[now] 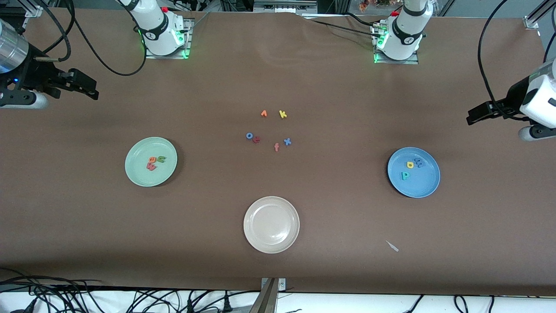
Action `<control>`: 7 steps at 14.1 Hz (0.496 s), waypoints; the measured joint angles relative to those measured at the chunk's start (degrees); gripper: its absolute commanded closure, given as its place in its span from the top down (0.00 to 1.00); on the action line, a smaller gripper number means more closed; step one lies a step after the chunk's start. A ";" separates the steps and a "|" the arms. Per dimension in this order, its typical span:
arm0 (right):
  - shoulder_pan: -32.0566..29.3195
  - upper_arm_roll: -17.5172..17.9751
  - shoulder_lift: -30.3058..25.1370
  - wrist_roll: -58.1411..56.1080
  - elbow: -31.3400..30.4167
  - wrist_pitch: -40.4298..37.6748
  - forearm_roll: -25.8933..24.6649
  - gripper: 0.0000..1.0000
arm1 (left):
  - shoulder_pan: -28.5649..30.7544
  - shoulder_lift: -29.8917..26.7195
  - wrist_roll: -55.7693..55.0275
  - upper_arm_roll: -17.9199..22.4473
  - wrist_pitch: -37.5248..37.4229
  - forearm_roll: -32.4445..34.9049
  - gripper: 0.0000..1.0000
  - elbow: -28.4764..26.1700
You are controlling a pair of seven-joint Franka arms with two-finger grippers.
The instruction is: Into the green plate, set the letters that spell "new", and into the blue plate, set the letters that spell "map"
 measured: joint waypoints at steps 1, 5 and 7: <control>0.00 0.00 0.19 0.00 0.00 0.00 0.00 1.00 | -0.28 -0.66 0.78 0.25 0.00 0.00 1.00 -0.21; 0.00 0.00 0.39 0.00 0.00 0.00 0.00 1.00 | -1.24 -1.54 1.26 0.34 0.58 0.00 1.00 -0.88; 0.00 0.00 0.39 0.00 0.00 0.00 0.00 1.00 | -1.27 -1.54 1.28 0.39 0.64 0.00 1.00 -0.98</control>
